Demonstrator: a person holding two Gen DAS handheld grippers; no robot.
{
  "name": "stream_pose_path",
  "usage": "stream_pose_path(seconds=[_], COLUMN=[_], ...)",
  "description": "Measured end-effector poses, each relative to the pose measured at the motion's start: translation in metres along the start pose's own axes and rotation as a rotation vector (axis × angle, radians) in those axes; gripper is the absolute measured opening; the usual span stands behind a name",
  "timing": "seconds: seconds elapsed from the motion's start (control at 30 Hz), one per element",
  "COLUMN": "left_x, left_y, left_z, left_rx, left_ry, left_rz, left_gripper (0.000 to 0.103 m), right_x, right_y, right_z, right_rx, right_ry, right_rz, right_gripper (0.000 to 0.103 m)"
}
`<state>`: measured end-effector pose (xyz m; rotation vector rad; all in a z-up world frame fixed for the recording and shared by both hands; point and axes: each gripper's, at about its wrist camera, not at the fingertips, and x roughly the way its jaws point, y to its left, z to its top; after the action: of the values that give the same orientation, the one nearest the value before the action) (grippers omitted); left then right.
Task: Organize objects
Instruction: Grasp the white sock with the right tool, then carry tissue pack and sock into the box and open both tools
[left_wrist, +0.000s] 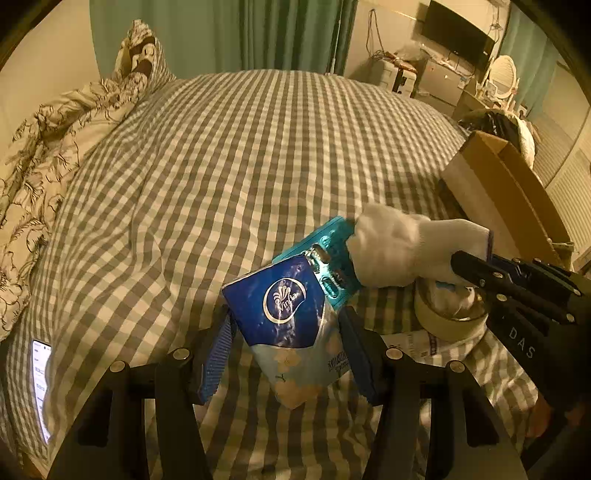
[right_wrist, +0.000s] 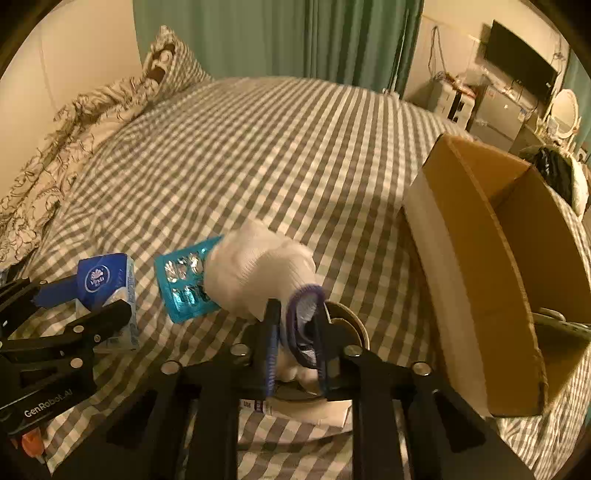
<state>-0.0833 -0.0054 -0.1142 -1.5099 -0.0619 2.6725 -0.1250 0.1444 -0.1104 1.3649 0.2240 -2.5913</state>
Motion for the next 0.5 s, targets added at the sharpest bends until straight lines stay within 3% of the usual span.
stream_pose_path(seconds=[0.03,0.5], left_x=[-0.004,-0.103], left_y=[-0.001,-0.034], left_z=[0.001,0.012], left_rx=[0.002,0.060], left_ry=[-0.007,-0.181], left_rz=[-0.001,-0.035], left_gripper=[0.059,0.059], right_x=[-0.006,-0.140], right_y=[0.001,0.002], right_z=[-0.001,-0.001], right_rx=[-0.004,-0.016], right_ry=[-0.012,-0.254], right_rz=[-0.004,-0.077], right_gripper=[0.010,0.007])
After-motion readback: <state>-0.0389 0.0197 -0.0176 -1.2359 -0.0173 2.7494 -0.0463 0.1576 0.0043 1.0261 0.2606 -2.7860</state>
